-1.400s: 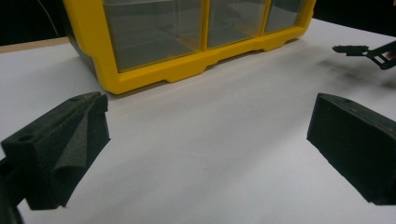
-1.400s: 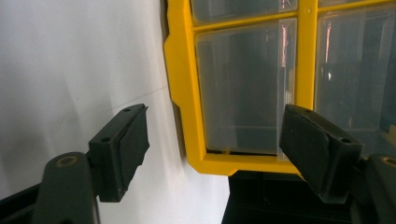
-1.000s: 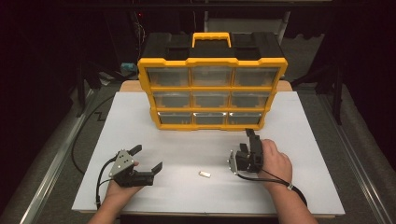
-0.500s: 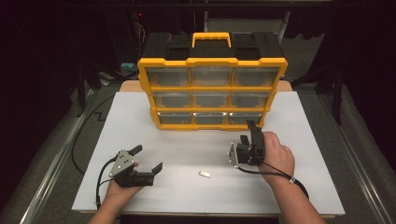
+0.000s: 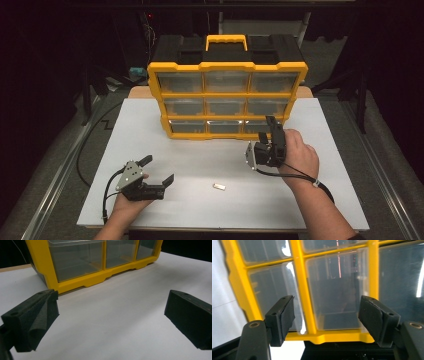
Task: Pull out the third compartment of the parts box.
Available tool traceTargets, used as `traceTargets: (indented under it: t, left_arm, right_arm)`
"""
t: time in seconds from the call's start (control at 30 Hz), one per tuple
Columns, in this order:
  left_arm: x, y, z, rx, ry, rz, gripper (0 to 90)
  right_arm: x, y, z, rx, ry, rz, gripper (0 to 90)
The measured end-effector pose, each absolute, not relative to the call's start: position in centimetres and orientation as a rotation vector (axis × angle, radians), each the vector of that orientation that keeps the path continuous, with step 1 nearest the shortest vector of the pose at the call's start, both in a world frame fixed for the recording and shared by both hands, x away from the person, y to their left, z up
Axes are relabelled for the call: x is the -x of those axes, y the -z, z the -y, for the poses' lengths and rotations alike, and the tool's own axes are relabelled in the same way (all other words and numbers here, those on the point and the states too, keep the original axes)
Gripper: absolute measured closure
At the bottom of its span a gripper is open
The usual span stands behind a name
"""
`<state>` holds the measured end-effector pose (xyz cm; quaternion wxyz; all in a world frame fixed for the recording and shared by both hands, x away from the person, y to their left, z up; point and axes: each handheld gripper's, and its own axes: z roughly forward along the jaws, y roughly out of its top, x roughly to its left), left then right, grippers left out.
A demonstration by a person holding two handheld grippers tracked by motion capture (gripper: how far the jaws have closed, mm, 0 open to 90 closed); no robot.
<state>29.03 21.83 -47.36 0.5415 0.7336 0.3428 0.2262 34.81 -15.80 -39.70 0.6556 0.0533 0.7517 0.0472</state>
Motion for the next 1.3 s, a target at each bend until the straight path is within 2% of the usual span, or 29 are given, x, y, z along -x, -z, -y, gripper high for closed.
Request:
traceTargets:
  t: [0.87,1.3]
  left_arm:
    - [-28.9,47.3,-21.8,-1.741,-0.537,-0.803,0.5]
    - [-29.0,47.3,-21.9,-1.737,-0.541,-0.808,0.5]
  right_arm:
    - [-35.8,35.0,15.4,-0.11,-0.105,-1.616,34.9]
    - [-36.7,32.7,15.6,-0.107,-0.101,-1.556,50.4]
